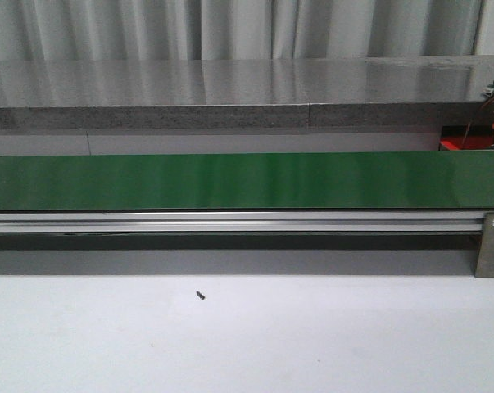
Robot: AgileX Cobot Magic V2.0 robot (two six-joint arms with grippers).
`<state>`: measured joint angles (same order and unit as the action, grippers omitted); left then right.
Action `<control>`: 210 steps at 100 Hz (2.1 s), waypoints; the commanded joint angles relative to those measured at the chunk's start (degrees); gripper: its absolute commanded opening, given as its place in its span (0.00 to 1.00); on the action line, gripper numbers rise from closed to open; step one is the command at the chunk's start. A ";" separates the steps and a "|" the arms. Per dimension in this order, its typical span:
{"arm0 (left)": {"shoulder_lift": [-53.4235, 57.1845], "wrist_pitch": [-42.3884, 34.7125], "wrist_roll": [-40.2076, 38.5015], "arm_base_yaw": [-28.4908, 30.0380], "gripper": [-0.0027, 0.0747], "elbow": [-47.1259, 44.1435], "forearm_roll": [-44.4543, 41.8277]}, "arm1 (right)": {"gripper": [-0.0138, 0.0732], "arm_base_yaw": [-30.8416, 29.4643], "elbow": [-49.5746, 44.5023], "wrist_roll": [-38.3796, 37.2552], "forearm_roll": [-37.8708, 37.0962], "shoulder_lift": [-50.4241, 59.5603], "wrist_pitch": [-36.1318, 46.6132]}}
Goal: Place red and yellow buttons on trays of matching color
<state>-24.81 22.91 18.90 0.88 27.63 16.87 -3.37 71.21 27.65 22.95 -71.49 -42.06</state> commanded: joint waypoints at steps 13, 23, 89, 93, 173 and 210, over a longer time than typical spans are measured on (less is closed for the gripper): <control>-0.35 -4.35 0.11 -0.43 0.01 1.61 1.16 | 0.78 0.27 -16.34 0.56 0.13 13.13 11.66; -0.35 -4.35 0.11 -0.43 0.01 1.61 1.16 | 0.78 0.27 -23.34 0.09 0.13 18.48 13.56; -0.35 -4.35 0.11 -0.43 0.01 1.61 1.16 | 0.20 0.27 -31.23 -0.09 0.13 27.85 16.07; -0.35 -4.35 0.11 -0.43 0.01 1.61 1.16 | 0.09 0.27 -31.23 -0.09 0.13 27.85 16.07; -6.80 -0.76 -7.91 3.57 0.80 8.94 -3.07 | 0.08 0.27 -31.23 -0.17 0.31 27.85 15.28; -37.04 12.70 -8.30 18.05 0.80 33.98 -3.61 | 0.08 0.27 -31.23 -0.17 0.33 27.58 14.80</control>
<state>-55.37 36.88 11.31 16.89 54.37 12.84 -3.14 38.40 27.43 22.59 -44.07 -30.39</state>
